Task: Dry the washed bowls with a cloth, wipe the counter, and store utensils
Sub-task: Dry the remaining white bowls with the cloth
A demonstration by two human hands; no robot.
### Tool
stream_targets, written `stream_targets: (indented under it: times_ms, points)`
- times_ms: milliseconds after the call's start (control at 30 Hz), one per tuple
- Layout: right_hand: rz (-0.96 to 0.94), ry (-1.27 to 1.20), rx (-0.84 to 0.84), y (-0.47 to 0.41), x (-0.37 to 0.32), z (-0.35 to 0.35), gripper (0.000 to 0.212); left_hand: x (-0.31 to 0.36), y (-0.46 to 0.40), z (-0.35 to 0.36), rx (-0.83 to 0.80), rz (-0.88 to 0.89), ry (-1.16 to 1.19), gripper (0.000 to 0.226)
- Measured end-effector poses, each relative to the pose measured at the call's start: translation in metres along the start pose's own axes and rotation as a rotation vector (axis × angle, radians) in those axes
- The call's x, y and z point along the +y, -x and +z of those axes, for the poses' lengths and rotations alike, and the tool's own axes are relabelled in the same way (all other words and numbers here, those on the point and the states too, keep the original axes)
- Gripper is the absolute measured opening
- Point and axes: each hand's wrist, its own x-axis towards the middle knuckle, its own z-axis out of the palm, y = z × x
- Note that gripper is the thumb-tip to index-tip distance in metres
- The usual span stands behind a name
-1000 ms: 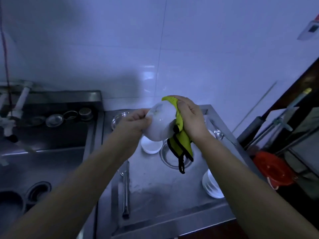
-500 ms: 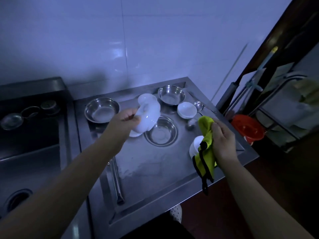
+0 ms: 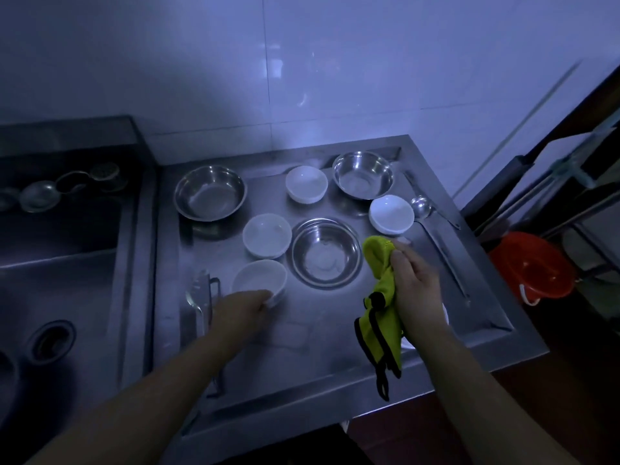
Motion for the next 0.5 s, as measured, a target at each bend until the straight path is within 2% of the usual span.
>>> stream_targets:
  times_ms: [100, 200, 333, 500]
  points:
    - [0.020, 0.013, -0.057, -0.017, 0.007, -0.002, 0.036, 0.005, -0.009, 0.022, -0.094, 0.034, -0.174, 0.030]
    - [0.049, 0.069, -0.106, -0.035, 0.012, -0.003, 0.032, 0.016, -0.012, 0.027, -0.145, 0.067, -0.247, 0.019]
    - [0.070, 0.100, -0.131, -0.057, 0.017, -0.003, 0.033, 0.021, -0.011, 0.041, -0.076, 0.127, -0.288, 0.041]
    - [0.067, 0.095, -0.209, -0.076, 0.019, 0.004, 0.033, 0.021, -0.009, 0.052, -0.044, 0.112, -0.246, 0.040]
